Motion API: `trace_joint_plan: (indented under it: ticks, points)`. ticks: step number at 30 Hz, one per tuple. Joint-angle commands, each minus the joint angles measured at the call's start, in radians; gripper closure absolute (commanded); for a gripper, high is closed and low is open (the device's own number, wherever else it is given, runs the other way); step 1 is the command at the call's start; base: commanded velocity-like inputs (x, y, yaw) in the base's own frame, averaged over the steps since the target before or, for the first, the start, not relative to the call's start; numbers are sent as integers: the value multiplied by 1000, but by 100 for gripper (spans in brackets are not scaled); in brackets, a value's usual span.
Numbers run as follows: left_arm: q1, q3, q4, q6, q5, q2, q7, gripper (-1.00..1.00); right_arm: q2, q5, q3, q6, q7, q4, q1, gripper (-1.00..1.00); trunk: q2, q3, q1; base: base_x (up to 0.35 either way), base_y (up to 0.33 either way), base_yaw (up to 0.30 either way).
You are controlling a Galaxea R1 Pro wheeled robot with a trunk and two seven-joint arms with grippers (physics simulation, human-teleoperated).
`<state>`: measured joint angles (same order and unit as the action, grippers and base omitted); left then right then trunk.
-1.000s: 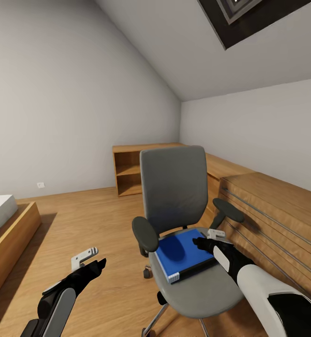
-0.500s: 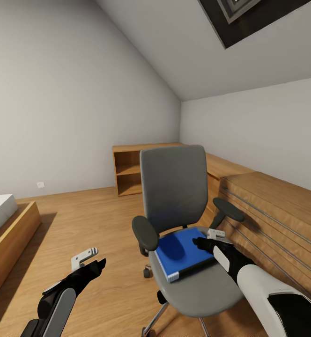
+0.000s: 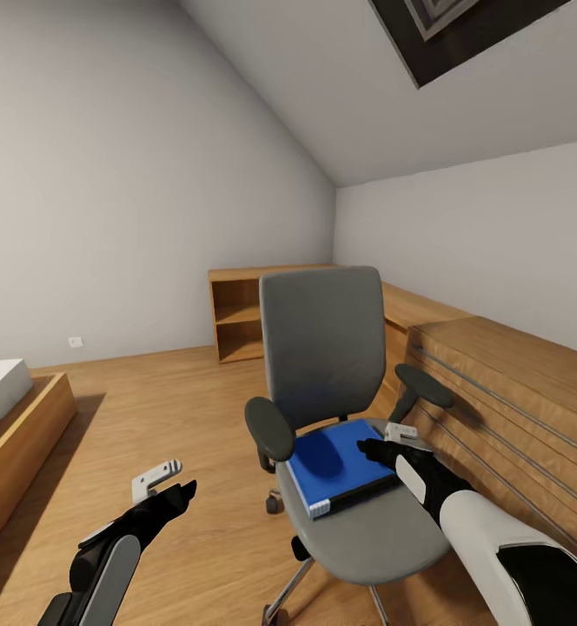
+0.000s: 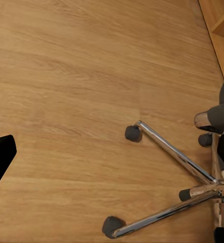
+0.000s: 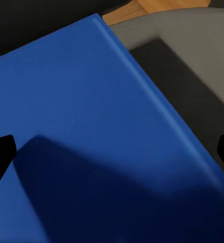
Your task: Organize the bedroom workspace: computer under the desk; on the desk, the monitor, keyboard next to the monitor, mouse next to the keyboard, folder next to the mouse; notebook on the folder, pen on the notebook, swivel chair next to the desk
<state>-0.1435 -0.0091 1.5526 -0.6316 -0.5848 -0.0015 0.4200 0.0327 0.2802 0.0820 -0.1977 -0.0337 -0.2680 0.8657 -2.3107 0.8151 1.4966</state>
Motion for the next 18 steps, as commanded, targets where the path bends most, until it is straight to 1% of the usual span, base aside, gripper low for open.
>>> trace_joint_plan:
  ticks: [1,15,18]
  points:
    - [-1,0,1,-2,-10,0,10,-100,1,11,9,-4,0,10,-1,-100,0,1,0,0,0,0]
    - [-1,0,-1,0,-10,4,7,-100,1,12,8,-3,0,10,-1,-100,0,1,0,0,0,0]
    - [-1,0,-3,1,-10,4,7,-100,1,12,8,-3,0,10,-1,-100,0,1,0,-90,0,0]
